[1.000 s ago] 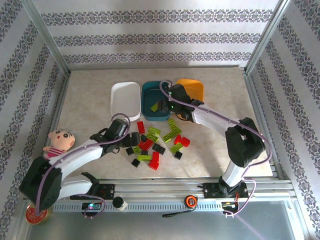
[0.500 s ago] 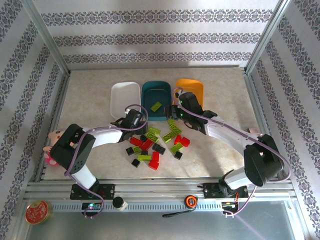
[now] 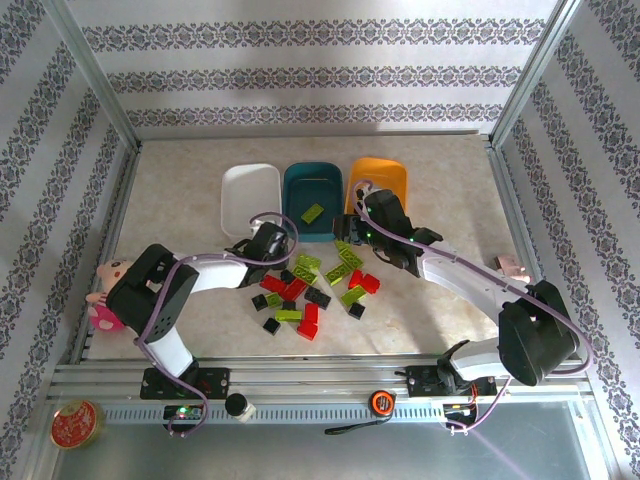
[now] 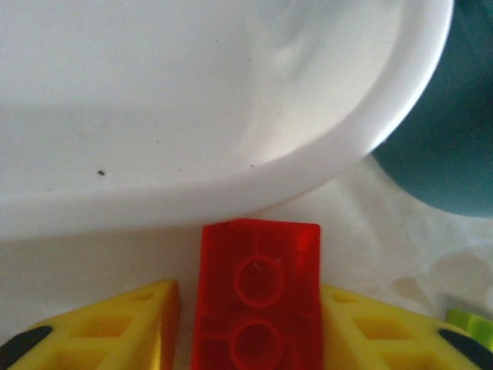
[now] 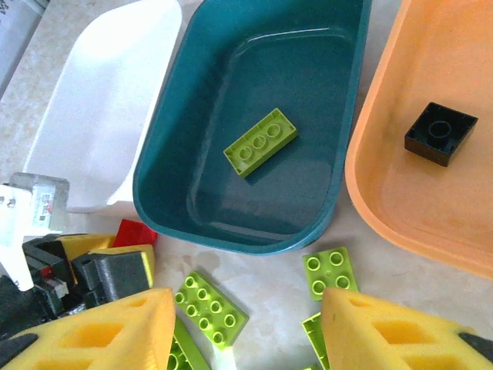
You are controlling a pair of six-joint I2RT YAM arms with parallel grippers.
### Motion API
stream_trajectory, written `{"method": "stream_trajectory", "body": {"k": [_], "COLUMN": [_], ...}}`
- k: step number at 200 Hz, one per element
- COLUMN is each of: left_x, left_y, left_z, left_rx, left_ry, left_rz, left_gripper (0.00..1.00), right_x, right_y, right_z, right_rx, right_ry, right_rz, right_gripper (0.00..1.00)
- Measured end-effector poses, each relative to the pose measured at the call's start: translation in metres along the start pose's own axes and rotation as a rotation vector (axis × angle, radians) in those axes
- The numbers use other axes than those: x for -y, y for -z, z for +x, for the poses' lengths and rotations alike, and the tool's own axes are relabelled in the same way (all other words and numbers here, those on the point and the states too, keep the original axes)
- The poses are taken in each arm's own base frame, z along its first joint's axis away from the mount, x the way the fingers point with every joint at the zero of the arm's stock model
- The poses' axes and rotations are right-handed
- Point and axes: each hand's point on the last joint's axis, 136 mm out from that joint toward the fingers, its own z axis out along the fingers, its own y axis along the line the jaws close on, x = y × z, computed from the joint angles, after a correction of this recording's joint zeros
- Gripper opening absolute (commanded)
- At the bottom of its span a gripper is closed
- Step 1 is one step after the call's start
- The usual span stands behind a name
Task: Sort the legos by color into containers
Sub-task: Pick up the lego from the center of the table, then place the lego in the container.
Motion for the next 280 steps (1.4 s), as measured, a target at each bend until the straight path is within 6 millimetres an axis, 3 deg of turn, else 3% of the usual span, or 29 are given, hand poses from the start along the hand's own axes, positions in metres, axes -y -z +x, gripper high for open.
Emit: {"method": "stream_trajectory", "body": {"k": [42, 67, 102, 127, 147, 174, 198, 235, 259, 280], "left_x": [0.003, 0.010, 0.019, 0.018, 0.000, -0.015, -0.024, -0.035, -0.034, -0.036], "left_y": [0.022, 0.053, 0.113, 0.128, 0.108, 0.054, 0.005, -0.042, -0.062, -0.066], "left_z": [0.009, 0.000, -0.042, -0.089, -0.134, -0.166, -0.171, -0.170, -0.170, -0.169], "left_rx": [-0.007, 0.027, 0.149, 0.209, 0.232, 0.188, 0.122, 0.047, 0.010, -0.007], "left_ry": [0.026, 0.044, 0.076, 0.119, 0.193, 0.229, 0.230, 0.231, 0.225, 0.234], "left_rz": [0.078, 0.141, 0.221, 0.222, 0.167, 0.089, 0.039, -0.007, -0.012, -0.008], "left_gripper": [0.24, 0.23, 0.27, 0.27, 0.27, 0.27, 0.27, 0.33, 0.48, 0.62], "right_x": [0.002, 0.004, 0.008, 0.006, 0.006, 0.009, 0.010, 0.009, 0.016, 0.030], "right_y": [0.000, -0.001, 0.002, 0.007, 0.011, 0.017, 0.029, 0.046, 0.049, 0.047], "right_z": [0.001, 0.004, 0.011, 0.008, 0.008, 0.012, 0.015, 0.014, 0.028, 0.051], "right_rx": [0.002, 0.001, -0.004, 0.011, 0.019, 0.023, 0.034, 0.064, 0.036, -0.022], "right_ry": [0.000, -0.004, -0.009, -0.017, -0.026, -0.031, -0.030, -0.032, -0.047, -0.059], "right_rz": [0.004, 0.008, 0.012, 0.003, -0.002, 0.000, -0.006, -0.021, -0.005, 0.031], "right_gripper": [0.54, 0.54, 0.54, 0.54, 0.54, 0.54, 0.54, 0.56, 0.58, 0.60]}}
